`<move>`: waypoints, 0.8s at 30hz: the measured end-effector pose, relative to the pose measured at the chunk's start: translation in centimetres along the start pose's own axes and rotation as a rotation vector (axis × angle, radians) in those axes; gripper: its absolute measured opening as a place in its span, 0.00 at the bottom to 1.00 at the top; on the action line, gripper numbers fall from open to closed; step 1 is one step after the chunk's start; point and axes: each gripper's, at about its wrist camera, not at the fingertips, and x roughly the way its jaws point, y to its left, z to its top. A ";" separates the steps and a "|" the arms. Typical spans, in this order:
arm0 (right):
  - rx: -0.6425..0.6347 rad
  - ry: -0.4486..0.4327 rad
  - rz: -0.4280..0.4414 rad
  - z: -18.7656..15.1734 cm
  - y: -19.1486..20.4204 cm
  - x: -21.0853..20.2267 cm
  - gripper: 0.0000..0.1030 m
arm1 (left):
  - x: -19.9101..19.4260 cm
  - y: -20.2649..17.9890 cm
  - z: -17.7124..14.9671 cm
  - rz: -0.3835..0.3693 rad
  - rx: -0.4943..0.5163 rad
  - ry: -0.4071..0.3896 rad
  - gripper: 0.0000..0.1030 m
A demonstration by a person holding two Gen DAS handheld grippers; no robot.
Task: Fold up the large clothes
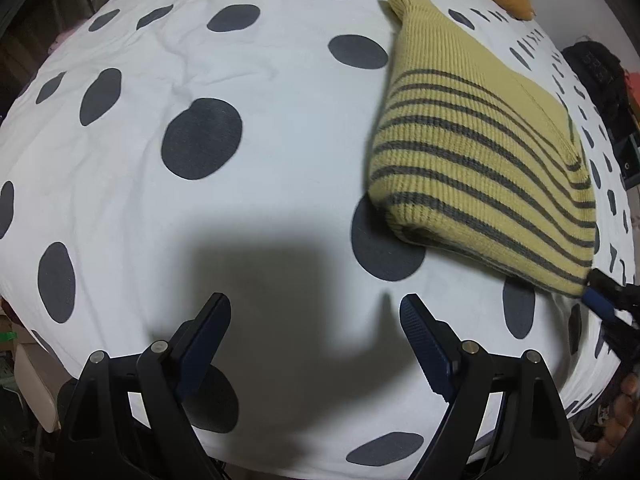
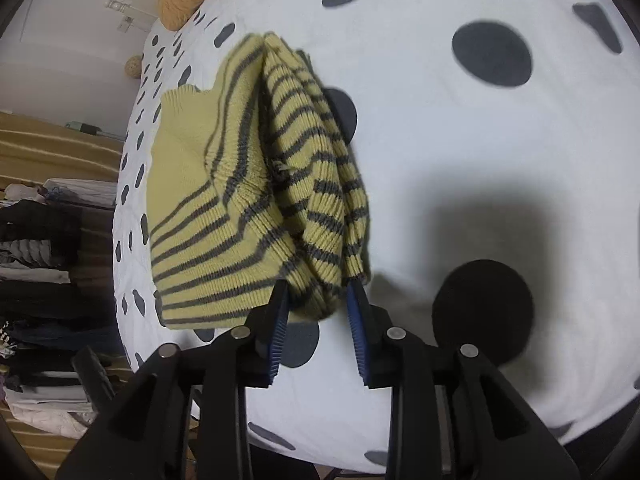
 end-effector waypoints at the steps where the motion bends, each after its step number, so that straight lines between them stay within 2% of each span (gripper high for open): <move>1: -0.022 -0.021 -0.018 0.1 0.9 -0.9 0.30 | -0.1 0.3 0.2 0.000 -0.006 -0.006 0.84; 3: -0.093 -0.099 -0.044 0.5 3.3 -3.2 0.30 | -0.4 0.6 0.4 -0.002 -0.020 -0.016 0.84; 5: -0.166 -0.155 0.003 1.7 6.1 -4.1 0.30 | -0.5 0.6 0.7 -0.006 -0.027 -0.021 0.84; 8: -0.213 -0.095 0.162 3.7 8.4 -1.6 0.31 | -1.2 0.4 0.6 -0.017 -0.017 -0.022 0.84; 9: -0.209 -0.057 0.176 4.3 8.9 0.2 0.31 | -1.2 0.2 0.6 -0.020 -0.011 -0.021 0.84; 10: -0.209 -0.016 0.145 4.9 9.0 2.2 0.30 | -1.2 -0.7 0.4 -0.020 -0.007 -0.020 0.84; 11: -0.214 0.003 0.076 5.4 8.7 3.5 0.24 | -1.1 -0.8 0.3 -0.021 -0.006 -0.019 0.84; 12: -0.218 0.014 -0.016 6.0 8.1 5.0 0.08 | -1.3 -0.5 0.1 -0.023 -0.007 -0.015 0.84; 13: -0.214 0.015 -0.063 6.4 7.2 5.9 0.00 | -1.3 -0.5 0.1 -0.025 -0.010 -0.011 0.84; 16: -0.158 0.028 -0.008 7.7 5.4 5.8 0.00 | -1.4 -0.3 0.2 -0.033 -0.020 -0.014 0.84; 19: -0.162 0.009 -0.050 7.5 6.3 4.2 0.00 | -1.7 -0.5 0.6 -0.036 -0.024 -0.020 0.84; 22: -0.247 -0.035 -0.074 5.5 9.2 2.6 0.03 | -2.4 -0.5 0.7 -0.050 -0.035 -0.037 0.84; 24: -0.318 -0.034 -0.061 4.2 10.1 2.4 0.03 | -2.9 -0.5 0.4 -0.055 -0.037 -0.042 0.84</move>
